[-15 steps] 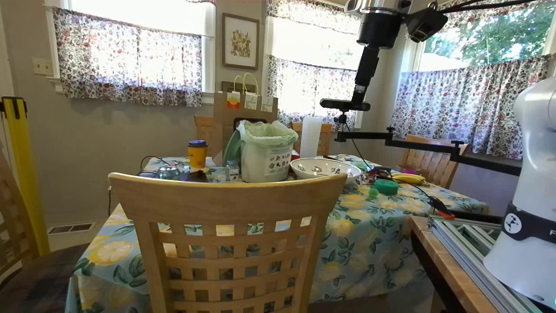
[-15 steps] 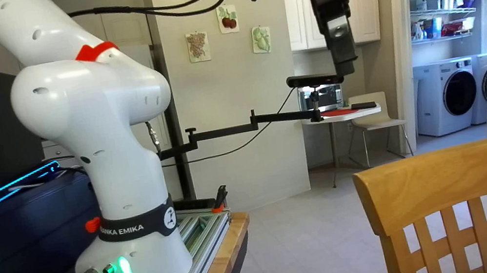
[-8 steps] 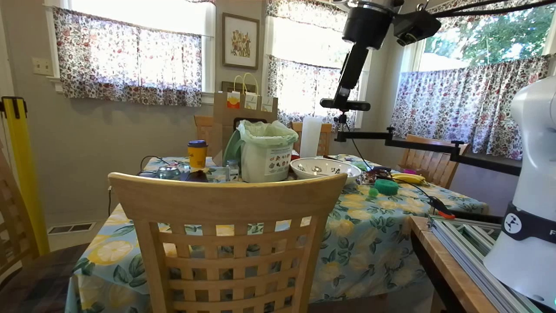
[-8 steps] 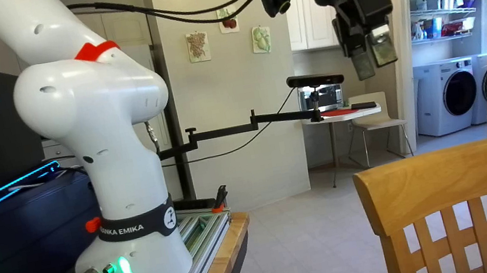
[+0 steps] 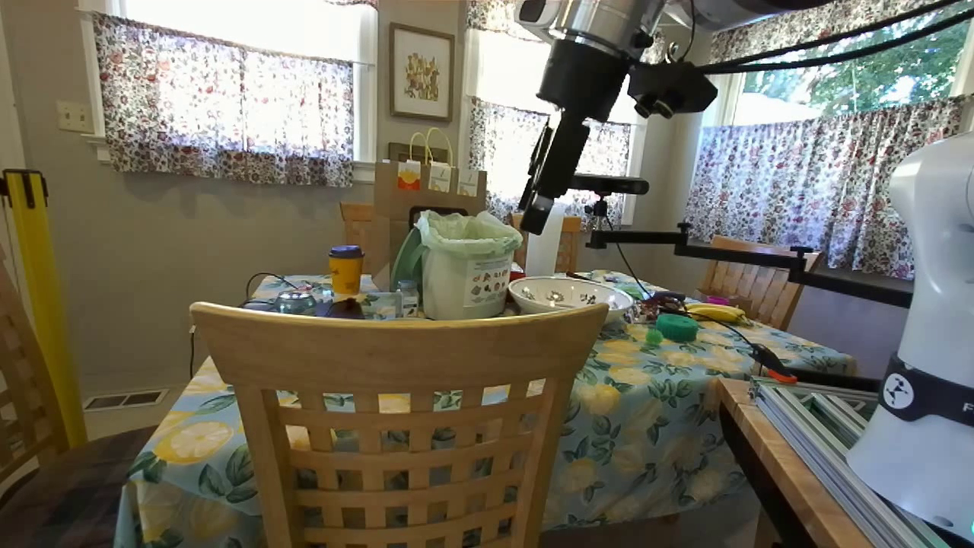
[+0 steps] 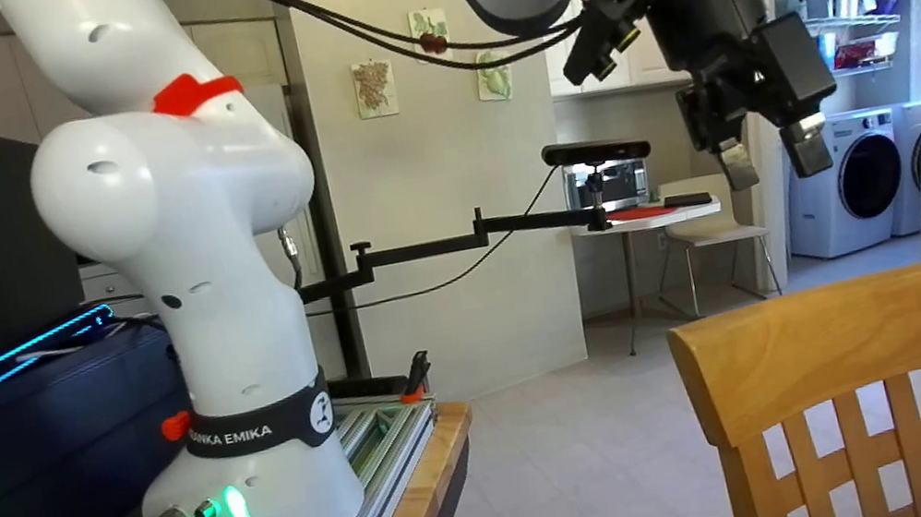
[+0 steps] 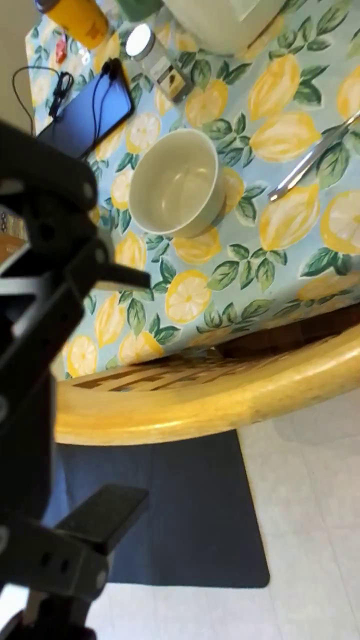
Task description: Pull the chair back
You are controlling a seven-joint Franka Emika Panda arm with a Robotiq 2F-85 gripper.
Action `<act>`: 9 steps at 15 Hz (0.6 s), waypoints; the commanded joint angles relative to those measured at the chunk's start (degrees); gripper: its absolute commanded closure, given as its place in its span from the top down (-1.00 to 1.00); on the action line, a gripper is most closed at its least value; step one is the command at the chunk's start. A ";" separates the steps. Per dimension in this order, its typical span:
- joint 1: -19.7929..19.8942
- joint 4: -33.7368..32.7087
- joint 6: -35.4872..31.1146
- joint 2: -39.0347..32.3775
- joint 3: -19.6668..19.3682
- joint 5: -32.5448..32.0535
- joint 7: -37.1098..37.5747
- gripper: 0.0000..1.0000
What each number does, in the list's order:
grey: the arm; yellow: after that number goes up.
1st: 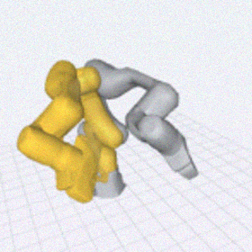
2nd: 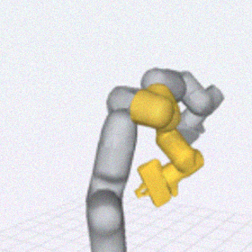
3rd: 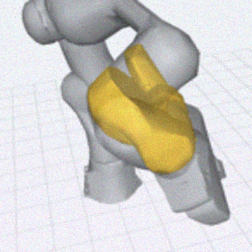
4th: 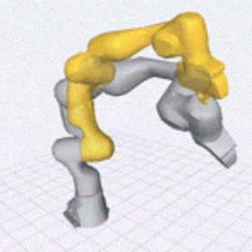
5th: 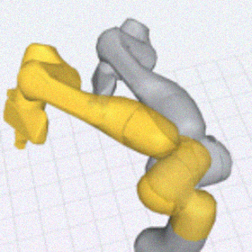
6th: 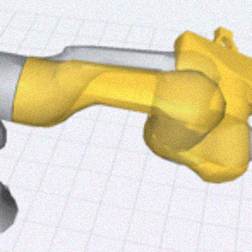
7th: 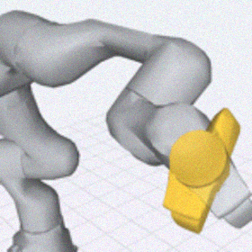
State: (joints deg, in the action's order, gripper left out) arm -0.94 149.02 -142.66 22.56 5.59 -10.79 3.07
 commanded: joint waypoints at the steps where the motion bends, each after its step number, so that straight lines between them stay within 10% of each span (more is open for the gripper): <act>1: -1.64 -4.70 -1.92 -7.26 0.92 -0.72 -3.01 1.00; 9: -3.07 -11.70 -0.86 -16.86 2.01 -2.34 -4.07 1.00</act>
State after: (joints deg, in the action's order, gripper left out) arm -3.56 141.00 -144.33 9.92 8.03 -12.36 0.92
